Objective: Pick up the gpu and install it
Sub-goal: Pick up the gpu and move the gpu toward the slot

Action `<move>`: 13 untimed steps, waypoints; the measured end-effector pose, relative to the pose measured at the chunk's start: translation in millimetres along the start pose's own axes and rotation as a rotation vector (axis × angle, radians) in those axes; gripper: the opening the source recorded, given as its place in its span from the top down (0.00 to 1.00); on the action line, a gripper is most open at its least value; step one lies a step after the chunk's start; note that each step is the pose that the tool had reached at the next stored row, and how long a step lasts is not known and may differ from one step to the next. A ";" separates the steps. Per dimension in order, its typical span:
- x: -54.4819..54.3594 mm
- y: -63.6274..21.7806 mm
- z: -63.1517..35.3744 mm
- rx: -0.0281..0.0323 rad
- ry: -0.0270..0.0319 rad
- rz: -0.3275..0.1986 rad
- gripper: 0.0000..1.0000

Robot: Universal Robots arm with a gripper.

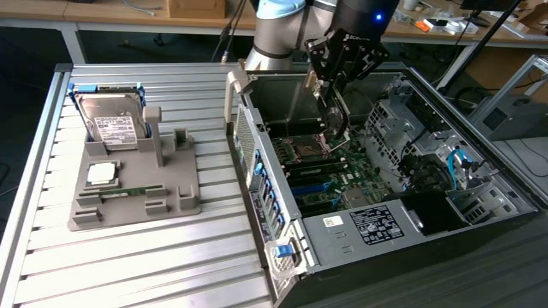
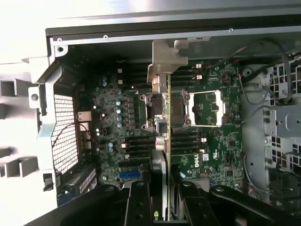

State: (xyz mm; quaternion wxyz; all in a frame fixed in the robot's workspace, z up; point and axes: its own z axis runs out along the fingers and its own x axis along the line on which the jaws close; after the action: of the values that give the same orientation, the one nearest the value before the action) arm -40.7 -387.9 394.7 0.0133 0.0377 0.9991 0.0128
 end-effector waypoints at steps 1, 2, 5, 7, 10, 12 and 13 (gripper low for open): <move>-2.6 0.2 1.0 0.0001 0.0000 0.000 0.73; -4.9 0.3 2.0 0.0001 0.0000 0.000 0.73; -6.3 0.4 2.6 0.0001 0.0000 0.000 0.73; -7.0 0.5 2.9 0.0001 0.0001 0.000 0.73; -8.7 0.6 3.5 0.0002 0.0001 0.000 0.73; -9.8 0.7 4.0 0.0002 0.0000 0.000 0.73; -10.2 0.7 4.2 0.0001 0.0000 0.000 0.73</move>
State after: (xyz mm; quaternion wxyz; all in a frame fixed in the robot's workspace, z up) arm -30.4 -387.9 390.8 0.0133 0.0377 0.9991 0.0128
